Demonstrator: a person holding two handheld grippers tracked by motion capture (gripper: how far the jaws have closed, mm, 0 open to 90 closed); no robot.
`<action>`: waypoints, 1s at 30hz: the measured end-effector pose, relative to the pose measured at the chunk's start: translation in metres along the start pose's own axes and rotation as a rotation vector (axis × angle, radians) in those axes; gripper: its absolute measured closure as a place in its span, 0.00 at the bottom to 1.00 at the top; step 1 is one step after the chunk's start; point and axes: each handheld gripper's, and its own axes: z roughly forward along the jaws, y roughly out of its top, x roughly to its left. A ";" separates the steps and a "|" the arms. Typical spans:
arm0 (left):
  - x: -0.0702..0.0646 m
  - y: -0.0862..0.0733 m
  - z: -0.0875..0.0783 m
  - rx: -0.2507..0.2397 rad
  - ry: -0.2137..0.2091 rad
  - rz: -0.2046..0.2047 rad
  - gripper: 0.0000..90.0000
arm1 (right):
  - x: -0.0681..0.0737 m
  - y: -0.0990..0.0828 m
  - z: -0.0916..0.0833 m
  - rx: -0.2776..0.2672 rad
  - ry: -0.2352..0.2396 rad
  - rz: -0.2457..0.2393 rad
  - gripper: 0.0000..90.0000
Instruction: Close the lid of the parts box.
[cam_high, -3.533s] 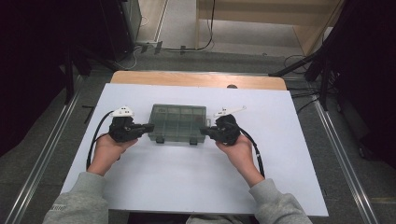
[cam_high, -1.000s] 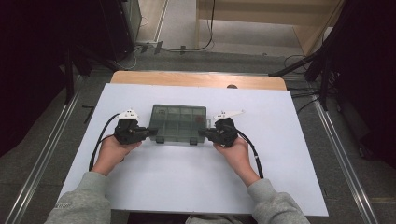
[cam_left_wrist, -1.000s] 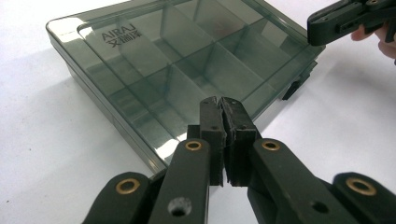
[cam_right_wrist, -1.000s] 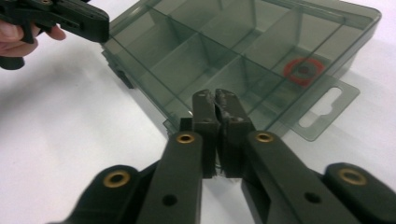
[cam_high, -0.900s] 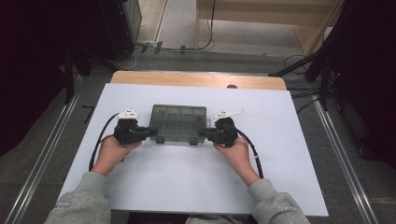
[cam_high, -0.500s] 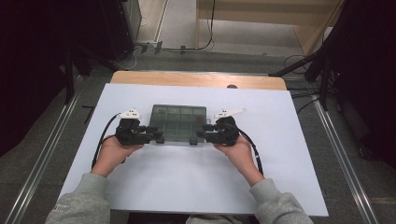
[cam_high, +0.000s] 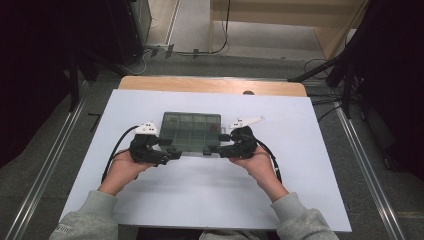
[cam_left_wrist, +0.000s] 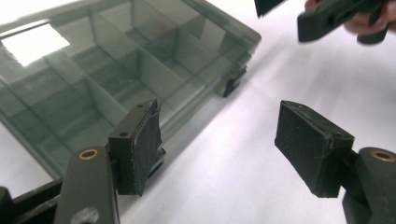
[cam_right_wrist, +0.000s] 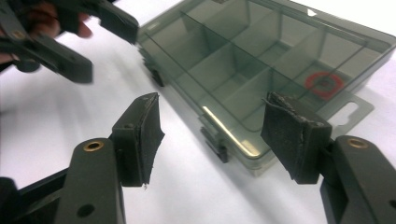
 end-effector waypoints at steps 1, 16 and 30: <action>-0.002 0.000 0.001 0.003 0.001 -0.010 0.34 | 0.001 -0.001 -0.001 -0.001 0.009 -0.002 0.40; -0.019 -0.008 0.010 0.081 -0.014 0.033 0.34 | 0.012 -0.016 -0.009 -0.010 -0.006 -0.043 0.34; -0.024 -0.017 0.000 0.075 0.015 0.039 0.34 | 0.017 -0.030 -0.018 -0.028 0.005 -0.064 0.33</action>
